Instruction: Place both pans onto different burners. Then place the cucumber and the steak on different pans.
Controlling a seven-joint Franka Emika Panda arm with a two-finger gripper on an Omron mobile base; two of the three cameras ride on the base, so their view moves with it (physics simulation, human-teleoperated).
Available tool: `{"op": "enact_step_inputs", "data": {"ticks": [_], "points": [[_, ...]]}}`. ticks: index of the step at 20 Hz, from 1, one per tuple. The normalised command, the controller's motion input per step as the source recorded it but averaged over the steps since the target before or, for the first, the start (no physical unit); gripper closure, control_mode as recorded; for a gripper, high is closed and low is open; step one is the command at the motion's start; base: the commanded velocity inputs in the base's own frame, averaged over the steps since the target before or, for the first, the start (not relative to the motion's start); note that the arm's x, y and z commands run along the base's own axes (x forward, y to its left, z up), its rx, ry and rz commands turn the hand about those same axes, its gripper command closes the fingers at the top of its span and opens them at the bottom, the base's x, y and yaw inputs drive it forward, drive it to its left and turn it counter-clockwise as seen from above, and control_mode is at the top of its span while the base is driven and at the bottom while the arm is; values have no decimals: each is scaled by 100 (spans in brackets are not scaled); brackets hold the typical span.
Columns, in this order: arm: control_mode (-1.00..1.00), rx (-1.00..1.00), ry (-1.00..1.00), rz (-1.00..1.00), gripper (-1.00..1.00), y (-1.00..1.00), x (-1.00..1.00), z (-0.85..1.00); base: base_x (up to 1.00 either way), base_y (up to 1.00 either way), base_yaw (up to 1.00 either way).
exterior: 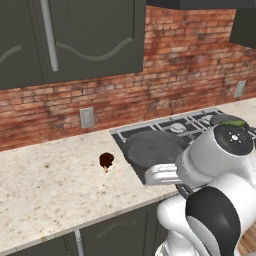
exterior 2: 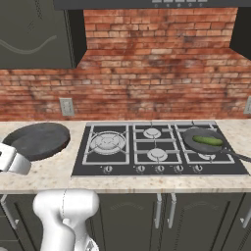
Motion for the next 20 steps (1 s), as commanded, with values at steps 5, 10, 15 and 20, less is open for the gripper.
{"op": "enact_step_inputs", "data": {"ticks": [5, 10, 15, 20], "points": [[-100, 0, -2, 0, 100, -47, 0, 0, 0, 0, 0], [-100, 0, -5, 0, 100, -41, 5, 1, 0, 0, 0], [-100, 0, -4, 0, 100, -26, 30, 0, 0, 0, 0], [-100, 0, -5, 0, 100, -16, 41, -3, 0, 0, 0]]}}
